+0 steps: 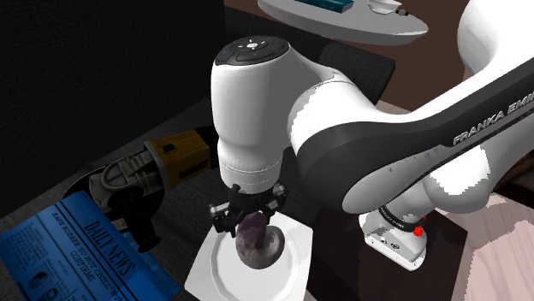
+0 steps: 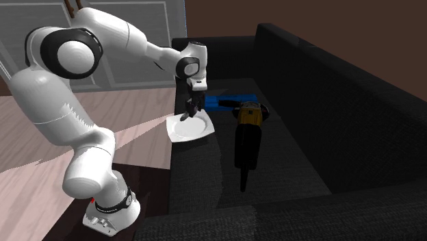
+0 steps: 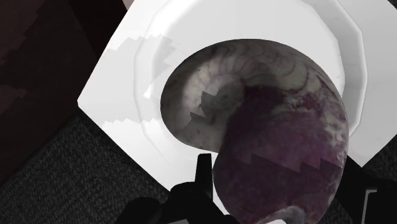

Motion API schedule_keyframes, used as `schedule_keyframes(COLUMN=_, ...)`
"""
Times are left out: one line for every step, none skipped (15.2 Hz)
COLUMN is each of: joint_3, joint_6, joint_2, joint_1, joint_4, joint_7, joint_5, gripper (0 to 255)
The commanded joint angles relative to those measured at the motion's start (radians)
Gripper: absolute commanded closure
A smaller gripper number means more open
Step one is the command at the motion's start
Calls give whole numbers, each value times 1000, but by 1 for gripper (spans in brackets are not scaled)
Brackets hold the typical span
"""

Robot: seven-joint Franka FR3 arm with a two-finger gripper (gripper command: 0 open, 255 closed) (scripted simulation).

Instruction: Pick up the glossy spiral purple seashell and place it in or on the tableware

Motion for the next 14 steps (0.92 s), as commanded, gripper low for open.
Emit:
schedule_keyframes(joint_3=6, joint_6=28, joint_2=16, joint_1=1, joint_4=-14, joint_7=9, joint_5=-8, gripper=255)
schedule_keyframes(joint_3=8, joint_6=42, joint_2=24, joint_1=1, joint_4=-21, joint_7=12, joint_5=-12, gripper=255)
schedule_keyframes(joint_3=10, joint_6=56, joint_2=32, joint_1=0, joint_4=-28, joint_7=15, joint_5=-17, gripper=255)
schedule_keyframes(joint_3=11, joint_6=70, joint_2=41, joint_1=0, joint_4=-35, joint_7=19, joint_5=-22, gripper=255)
schedule_keyframes(joint_3=13, joint_6=84, joint_2=50, joint_1=0, joint_4=-42, joint_7=23, joint_5=-28, gripper=255)
schedule_keyframes(joint_3=15, joint_6=99, joint_2=59, joint_1=0, joint_4=-48, joint_7=27, joint_5=-34, gripper=255)
schedule_keyframes(joint_3=16, joint_6=113, joint_2=69, joint_1=0, joint_4=-55, joint_7=31, joint_5=-40, gripper=255)
schedule_keyframes(joint_3=18, joint_6=127, joint_2=79, joint_1=0, joint_4=-61, joint_7=35, joint_5=-46, gripper=255)
schedule_keyframes(joint_3=19, joint_6=141, joint_2=89, joint_1=0, joint_4=-67, joint_7=40, joint_5=-53, gripper=255)
schedule_keyframes(joint_3=21, joint_6=161, joint_2=104, joint_1=0, joint_4=-75, joint_7=47, joint_5=-64, gripper=255)
schedule_keyframes(joint_3=20, joint_6=161, joint_2=104, joint_1=0, joint_4=-75, joint_7=47, joint_5=-64, gripper=255)
schedule_keyframes(joint_3=20, joint_6=161, joint_2=104, joint_1=0, joint_4=-75, joint_7=47, joint_5=-64, gripper=255)
schedule_keyframes(joint_3=20, joint_6=161, joint_2=104, joint_1=0, joint_4=-75, joint_7=47, joint_5=-64, gripper=255)
schedule_keyframes(joint_3=20, joint_6=161, joint_2=104, joint_1=0, joint_4=-75, joint_7=47, joint_5=-64, gripper=255)
